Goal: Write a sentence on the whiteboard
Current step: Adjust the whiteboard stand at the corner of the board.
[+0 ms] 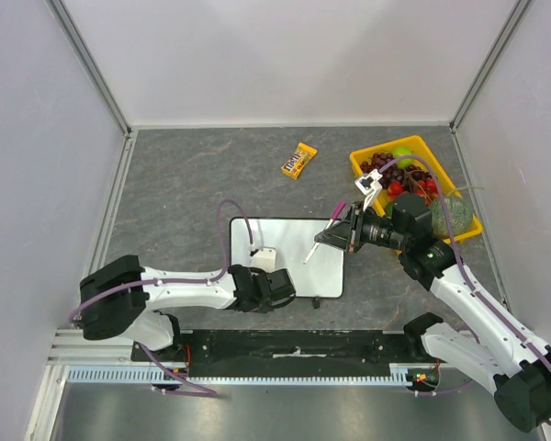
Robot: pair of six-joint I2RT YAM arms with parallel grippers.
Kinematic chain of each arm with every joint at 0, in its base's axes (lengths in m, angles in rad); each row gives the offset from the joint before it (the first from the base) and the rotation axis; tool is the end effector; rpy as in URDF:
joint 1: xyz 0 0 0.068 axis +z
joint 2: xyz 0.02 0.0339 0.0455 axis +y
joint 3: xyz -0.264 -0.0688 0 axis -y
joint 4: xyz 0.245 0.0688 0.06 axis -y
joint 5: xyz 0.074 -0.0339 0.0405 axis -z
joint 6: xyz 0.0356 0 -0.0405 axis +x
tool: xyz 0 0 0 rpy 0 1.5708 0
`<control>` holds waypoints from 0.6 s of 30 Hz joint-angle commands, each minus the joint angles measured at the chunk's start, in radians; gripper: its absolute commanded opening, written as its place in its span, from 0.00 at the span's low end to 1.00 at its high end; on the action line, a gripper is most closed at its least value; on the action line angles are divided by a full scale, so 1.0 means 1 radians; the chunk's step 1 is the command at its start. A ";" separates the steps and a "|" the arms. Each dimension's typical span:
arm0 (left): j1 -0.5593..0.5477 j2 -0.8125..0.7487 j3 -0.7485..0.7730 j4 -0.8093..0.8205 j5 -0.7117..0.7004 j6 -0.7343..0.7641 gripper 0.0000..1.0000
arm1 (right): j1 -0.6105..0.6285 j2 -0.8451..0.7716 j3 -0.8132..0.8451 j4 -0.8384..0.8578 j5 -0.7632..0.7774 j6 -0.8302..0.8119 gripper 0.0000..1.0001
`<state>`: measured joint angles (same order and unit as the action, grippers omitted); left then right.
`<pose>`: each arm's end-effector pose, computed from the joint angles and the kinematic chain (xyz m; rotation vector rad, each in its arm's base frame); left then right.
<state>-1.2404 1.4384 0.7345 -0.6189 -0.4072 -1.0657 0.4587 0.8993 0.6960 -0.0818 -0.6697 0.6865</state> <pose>0.0902 -0.2195 0.1589 0.1645 2.6660 -0.0805 0.1746 0.1109 0.3008 -0.2867 2.0196 1.3783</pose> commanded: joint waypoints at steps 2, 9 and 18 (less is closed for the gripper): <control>-0.019 0.074 0.080 0.099 0.064 -0.085 0.02 | -0.003 -0.008 0.002 0.008 0.024 -0.021 0.00; -0.062 0.088 0.111 0.057 0.087 -0.186 0.02 | -0.002 -0.014 0.010 -0.012 0.033 -0.036 0.00; -0.091 0.036 0.089 0.123 0.133 -0.140 0.28 | -0.003 -0.023 0.019 -0.058 0.055 -0.076 0.00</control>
<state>-1.3006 1.5223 0.8196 -0.5884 -0.3531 -1.1973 0.4580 0.8948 0.6960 -0.1169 -0.6418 0.6537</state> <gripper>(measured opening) 0.219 0.108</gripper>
